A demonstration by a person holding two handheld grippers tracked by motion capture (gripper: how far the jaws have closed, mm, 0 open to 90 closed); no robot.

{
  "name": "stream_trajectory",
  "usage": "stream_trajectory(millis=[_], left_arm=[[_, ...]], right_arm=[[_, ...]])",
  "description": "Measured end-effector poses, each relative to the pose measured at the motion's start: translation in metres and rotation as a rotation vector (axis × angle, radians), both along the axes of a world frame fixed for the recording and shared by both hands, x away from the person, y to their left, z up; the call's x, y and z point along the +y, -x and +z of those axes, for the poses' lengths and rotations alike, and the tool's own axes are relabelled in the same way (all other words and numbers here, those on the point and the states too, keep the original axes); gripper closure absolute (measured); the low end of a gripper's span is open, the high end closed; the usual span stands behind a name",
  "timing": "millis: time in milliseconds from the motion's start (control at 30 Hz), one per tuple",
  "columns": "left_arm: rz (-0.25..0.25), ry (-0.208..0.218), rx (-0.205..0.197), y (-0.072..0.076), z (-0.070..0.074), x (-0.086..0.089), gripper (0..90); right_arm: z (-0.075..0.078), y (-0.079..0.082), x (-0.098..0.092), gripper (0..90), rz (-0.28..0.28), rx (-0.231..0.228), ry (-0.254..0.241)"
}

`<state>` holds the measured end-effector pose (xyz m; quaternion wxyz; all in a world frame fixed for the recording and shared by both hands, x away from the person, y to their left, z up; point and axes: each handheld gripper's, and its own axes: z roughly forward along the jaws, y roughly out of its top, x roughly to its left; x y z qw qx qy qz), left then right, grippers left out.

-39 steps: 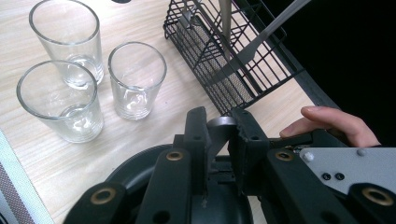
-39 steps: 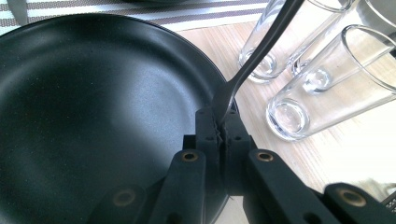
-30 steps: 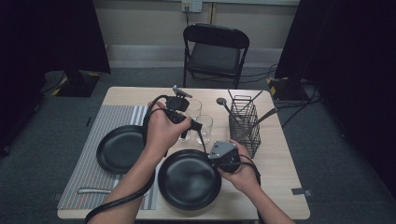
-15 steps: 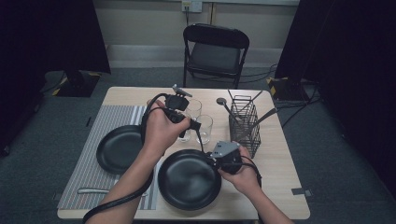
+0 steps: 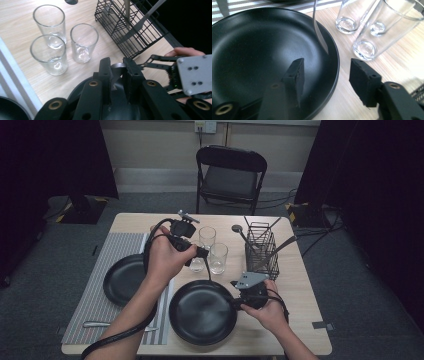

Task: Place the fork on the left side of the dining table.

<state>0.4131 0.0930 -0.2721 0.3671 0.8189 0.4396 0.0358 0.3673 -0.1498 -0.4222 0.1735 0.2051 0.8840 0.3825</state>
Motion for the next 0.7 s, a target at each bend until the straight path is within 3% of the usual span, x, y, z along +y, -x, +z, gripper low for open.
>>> stream_trajectory(millis=[400,700], left_arm=[[0.010,-0.007,-0.005,-0.002,0.003,0.016,77.8],[0.021,-0.010,0.000,-0.006,0.004,0.026,77.8]], right_arm=[[-0.006,0.012,-0.025,27.4,-0.031,0.036,-0.026],[-0.018,0.019,-0.044,18.5,-0.032,0.089,-0.003]])
